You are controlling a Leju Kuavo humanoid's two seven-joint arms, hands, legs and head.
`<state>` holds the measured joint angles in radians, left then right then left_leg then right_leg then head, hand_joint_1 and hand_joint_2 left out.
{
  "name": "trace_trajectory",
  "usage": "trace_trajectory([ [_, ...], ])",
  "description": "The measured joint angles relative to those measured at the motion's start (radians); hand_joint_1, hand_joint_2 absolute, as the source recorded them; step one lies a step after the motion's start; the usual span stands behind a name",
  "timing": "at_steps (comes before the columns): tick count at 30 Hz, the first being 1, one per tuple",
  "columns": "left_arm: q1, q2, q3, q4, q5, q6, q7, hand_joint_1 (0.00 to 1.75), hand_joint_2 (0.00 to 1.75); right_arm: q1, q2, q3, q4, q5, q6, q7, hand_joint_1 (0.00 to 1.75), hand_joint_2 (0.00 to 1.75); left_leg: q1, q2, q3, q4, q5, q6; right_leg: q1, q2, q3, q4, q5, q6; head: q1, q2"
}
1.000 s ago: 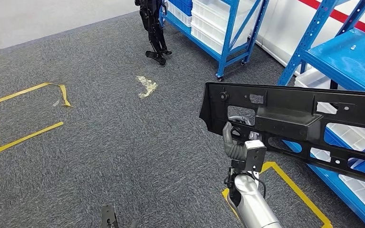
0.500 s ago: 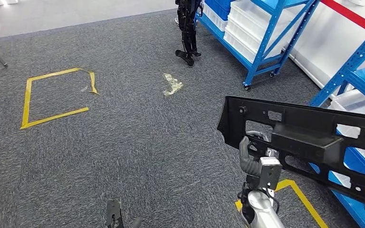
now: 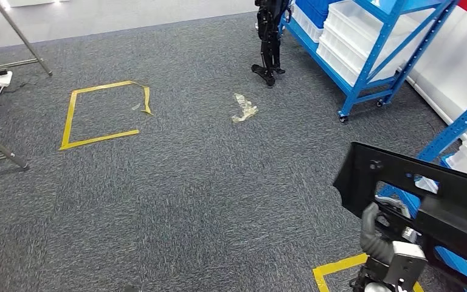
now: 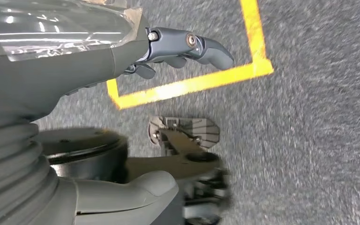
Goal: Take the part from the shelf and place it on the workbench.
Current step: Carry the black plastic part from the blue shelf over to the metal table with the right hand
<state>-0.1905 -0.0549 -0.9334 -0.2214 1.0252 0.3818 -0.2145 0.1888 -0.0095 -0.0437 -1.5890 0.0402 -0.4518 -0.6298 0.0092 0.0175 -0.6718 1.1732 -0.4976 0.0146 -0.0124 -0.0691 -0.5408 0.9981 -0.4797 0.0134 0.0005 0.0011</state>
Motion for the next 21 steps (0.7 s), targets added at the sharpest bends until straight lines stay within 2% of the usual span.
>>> trace_trajectory([
  [1, -0.012, 0.003, -0.007, 0.000, -0.014, 0.000, 0.013, 0.00, 1.75, 0.011, 0.005, -0.011, -0.011, 0.000, -0.004, -0.001, 1.75, 1.75, -0.002, 0.014, 0.041, -0.071, 0.022, 0.003, 0.004, -0.008, 0.001, 0.001, -0.002, 0.003, 0.000, 0.000],
  [2, -0.025, 0.006, -0.014, 0.001, -0.028, 0.000, 0.026, 0.00, 1.75, 0.022, 0.008, -0.020, -0.021, 0.000, -0.007, -0.001, 1.75, 1.75, -0.005, 0.025, 0.068, -0.119, 0.034, 0.007, 0.007, -0.014, 0.002, 0.002, -0.003, 0.006, 0.001, 0.000],
  [3, -0.037, 0.008, -0.021, 0.002, -0.040, 0.001, 0.038, 0.00, 1.75, 0.032, 0.011, -0.026, -0.029, 0.001, -0.009, -0.001, 1.75, 1.75, -0.010, 0.030, 0.081, -0.144, 0.036, 0.012, 0.010, -0.021, 0.002, 0.002, -0.005, 0.011, 0.002, 0.000],
  [5, -0.056, 0.010, -0.034, 0.005, -0.059, 0.001, 0.060, 0.00, 1.75, 0.049, 0.017, -0.033, -0.045, 0.003, -0.014, -0.001, 1.75, 1.75, -0.017, 0.016, 0.080, -0.151, 0.036, 0.023, 0.011, -0.035, 0.004, 0.001, -0.006, 0.021, 0.003, 0.000],
  [6, -0.062, 0.009, -0.039, 0.006, -0.064, 0.002, 0.067, 0.00, 1.75, 0.055, 0.020, -0.034, -0.052, 0.004, -0.015, -0.001, 1.75, 1.75, -0.017, 0.008, 0.081, -0.155, 0.039, 0.030, 0.009, -0.030, 0.002, 0.006, -0.010, 0.026, 0.002, 0.000],
  [7, -0.068, 0.009, -0.044, 0.008, -0.067, 0.003, 0.074, 0.00, 1.75, 0.061, 0.024, -0.036, -0.059, 0.007, -0.016, -0.002, 1.75, 1.75, -0.015, 0.001, 0.083, -0.159, 0.043, 0.037, 0.007, -0.015, -0.005, 0.022, -0.020, 0.029, 0.003, 0.000],
  [8, -0.075, 0.008, -0.048, 0.009, -0.069, 0.004, 0.081, 0.00, 1.75, 0.067, 0.026, -0.038, -0.066, 0.011, -0.017, -0.002, 1.75, 1.75, -0.012, -0.006, 0.085, -0.163, 0.048, 0.044, 0.006, 0.008, -0.024, 0.063, -0.041, 0.029, 0.003, 0.000],
  [10, -0.093, 0.006, -0.054, 0.011, -0.072, 0.007, 0.100, 0.00, 1.75, 0.080, 0.029, -0.042, -0.073, 0.022, -0.018, -0.003, 1.75, 1.75, -0.009, -0.023, 0.083, -0.165, 0.052, 0.051, 0.002, 0.052, -0.088, 0.196, -0.098, 0.024, 0.005, 0.000],
  [11, -0.101, 0.005, -0.056, 0.012, -0.073, 0.007, 0.113, 0.00, 1.75, 0.085, 0.030, -0.042, -0.075, 0.028, -0.015, -0.002, 1.75, 1.75, -0.009, -0.034, 0.082, -0.164, 0.053, 0.052, 0.002, 0.062, -0.121, 0.263, -0.121, 0.024, 0.005, 0.000],
  [12, -0.108, 0.006, -0.057, 0.014, -0.075, 0.003, 0.125, 0.00, 1.75, 0.090, 0.032, -0.042, -0.075, 0.034, -0.012, -0.002, 1.75, 1.75, -0.009, -0.045, 0.081, -0.164, 0.053, 0.052, 0.001, 0.064, -0.139, 0.296, -0.127, 0.029, 0.005, 0.000],
  [13, -0.111, 0.010, -0.058, 0.016, -0.080, -0.007, 0.133, 0.00, 1.75, 0.093, 0.035, -0.042, -0.077, 0.039, -0.010, -0.003, 1.75, 1.75, -0.008, -0.056, 0.082, -0.164, 0.053, 0.051, -0.001, 0.065, -0.138, 0.290, -0.118, 0.036, 0.005, 0.000],
  [14, -0.109, 0.017, -0.061, 0.018, -0.086, -0.028, 0.127, 0.00, 1.75, 0.100, 0.039, -0.045, -0.081, 0.045, -0.006, -0.007, 1.75, 1.75, -0.007, -0.067, 0.084, -0.163, 0.053, 0.049, -0.005, 0.069, -0.112, 0.235, -0.091, 0.046, 0.005, 0.000],
  [15, -0.102, 0.028, -0.064, 0.019, -0.093, -0.053, 0.110, 0.00, 1.75, 0.109, 0.046, -0.051, -0.089, 0.050, 0.000, -0.011, 1.75, 1.75, -0.007, -0.077, 0.085, -0.162, 0.052, 0.046, -0.011, 0.081, -0.074, 0.156, -0.059, 0.056, 0.005, 0.000],
  [16, -0.090, 0.040, -0.067, 0.021, -0.098, -0.077, 0.084, 0.00, 1.75, 0.120, 0.054, -0.062, -0.098, 0.055, 0.009, -0.017, 1.75, 1.75, -0.008, -0.087, 0.086, -0.160, 0.051, 0.041, -0.014, 0.093, -0.039, 0.084, -0.033, 0.061, 0.005, 0.000],
  [17, -0.075, 0.052, -0.070, 0.024, -0.100, -0.095, 0.058, 0.00, 1.75, 0.133, 0.063, -0.075, -0.109, 0.059, 0.022, -0.021, 1.75, 1.75, -0.009, -0.094, 0.086, -0.159, 0.050, 0.035, -0.016, 0.104, -0.012, 0.031, -0.016, 0.061, 0.005, 0.000],
  [18, -0.060, 0.062, -0.071, 0.027, -0.100, -0.103, 0.041, 0.00, 1.75, 0.143, 0.071, -0.087, -0.118, 0.063, 0.034, -0.024, 1.75, 1.75, -0.011, -0.100, 0.084, -0.158, 0.050, 0.029, -0.015, 0.110, -0.001, 0.010, -0.010, 0.056, 0.004, 0.000],
  [20, -0.033, 0.078, -0.072, 0.033, -0.100, -0.108, 0.027, 0.00, 1.75, 0.155, 0.087, -0.109, -0.133, 0.068, 0.052, -0.026, 1.75, 1.75, -0.009, -0.109, 0.081, -0.160, 0.052, 0.019, -0.011, 0.102, 0.000, 0.008, -0.008, 0.041, 0.003, 0.000],
  [21, -0.022, 0.084, -0.072, 0.036, -0.098, -0.105, 0.027, 0.00, 1.75, 0.156, 0.095, -0.117, -0.138, 0.073, 0.064, -0.026, 1.75, 1.75, -0.007, -0.105, 0.079, -0.158, 0.049, 0.014, -0.012, 0.096, 0.000, 0.007, -0.006, 0.034, 0.003, 0.000],
])
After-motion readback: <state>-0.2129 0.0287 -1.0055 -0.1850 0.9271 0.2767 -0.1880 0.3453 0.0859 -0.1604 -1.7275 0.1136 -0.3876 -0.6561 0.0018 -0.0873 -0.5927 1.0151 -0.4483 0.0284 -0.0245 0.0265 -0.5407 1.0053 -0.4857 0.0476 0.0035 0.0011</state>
